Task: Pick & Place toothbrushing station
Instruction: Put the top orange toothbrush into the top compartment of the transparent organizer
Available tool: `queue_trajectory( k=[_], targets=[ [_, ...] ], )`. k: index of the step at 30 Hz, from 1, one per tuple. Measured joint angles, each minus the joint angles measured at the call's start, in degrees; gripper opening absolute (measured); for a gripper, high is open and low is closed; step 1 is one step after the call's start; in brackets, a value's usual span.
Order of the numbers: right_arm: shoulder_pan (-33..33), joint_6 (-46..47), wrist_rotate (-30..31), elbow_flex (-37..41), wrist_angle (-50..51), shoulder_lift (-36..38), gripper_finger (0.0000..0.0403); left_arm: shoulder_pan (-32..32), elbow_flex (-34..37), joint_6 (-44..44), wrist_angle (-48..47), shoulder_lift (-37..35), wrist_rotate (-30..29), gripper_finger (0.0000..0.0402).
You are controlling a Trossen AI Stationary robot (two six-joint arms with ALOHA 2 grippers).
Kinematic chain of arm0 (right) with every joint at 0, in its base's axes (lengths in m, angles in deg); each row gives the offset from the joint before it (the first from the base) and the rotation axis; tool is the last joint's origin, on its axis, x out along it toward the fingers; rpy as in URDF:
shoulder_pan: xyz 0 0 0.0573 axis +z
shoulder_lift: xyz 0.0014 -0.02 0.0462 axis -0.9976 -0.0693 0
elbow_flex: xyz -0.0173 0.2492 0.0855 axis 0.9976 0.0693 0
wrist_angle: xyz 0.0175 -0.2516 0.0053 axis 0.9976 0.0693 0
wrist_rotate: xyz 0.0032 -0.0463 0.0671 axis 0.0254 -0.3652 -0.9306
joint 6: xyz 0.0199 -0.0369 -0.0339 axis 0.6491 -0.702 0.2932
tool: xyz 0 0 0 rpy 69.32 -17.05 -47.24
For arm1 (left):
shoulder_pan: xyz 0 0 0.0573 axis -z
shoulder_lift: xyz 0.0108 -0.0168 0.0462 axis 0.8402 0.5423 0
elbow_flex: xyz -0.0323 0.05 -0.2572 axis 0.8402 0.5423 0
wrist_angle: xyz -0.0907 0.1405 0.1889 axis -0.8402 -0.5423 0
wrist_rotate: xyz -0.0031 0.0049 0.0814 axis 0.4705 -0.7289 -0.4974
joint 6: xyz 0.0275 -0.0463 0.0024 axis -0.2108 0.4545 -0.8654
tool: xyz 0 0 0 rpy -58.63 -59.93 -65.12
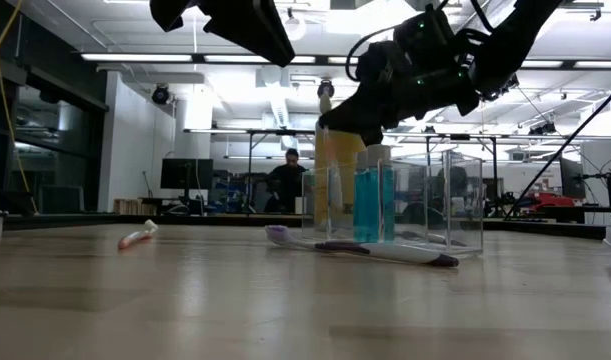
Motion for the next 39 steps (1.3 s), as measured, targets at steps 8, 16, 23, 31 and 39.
queue_trajectory(
  k=[8, 16, 23, 31, 39],
  targets=[
    [0.57, 1.09, -0.03, -0.01, 0.56, 0.02, 0.0004, 0.01, 0.0, 0.0, -0.04, 0.0, 0.02, 0.0064],
    [0.76, 1.93, 1.5, -0.01, 3.26, 0.06, 0.0004, 0.02, 0.0, 0.04, -0.04, 0.02, 0.02, 0.0064],
    [0.76, 2.43, 1.7, -0.01, 3.77, 0.06, 0.0014, 0.02, 0.0, 0.35, -0.07, 0.04, 0.05, 0.0064],
    [1.73, 2.42, 1.94, -0.01, 3.82, 0.06, 0.0027, 0.02, 0.0, 0.42, -0.07, 0.04, 0.07, 0.0064],
    [2.16, 2.44, 2.69, -0.01, 4.1, 0.08, 0.0034, 0.02, 0.0, 0.65, -0.08, 0.04, 0.09, 0.0064]
  ],
)
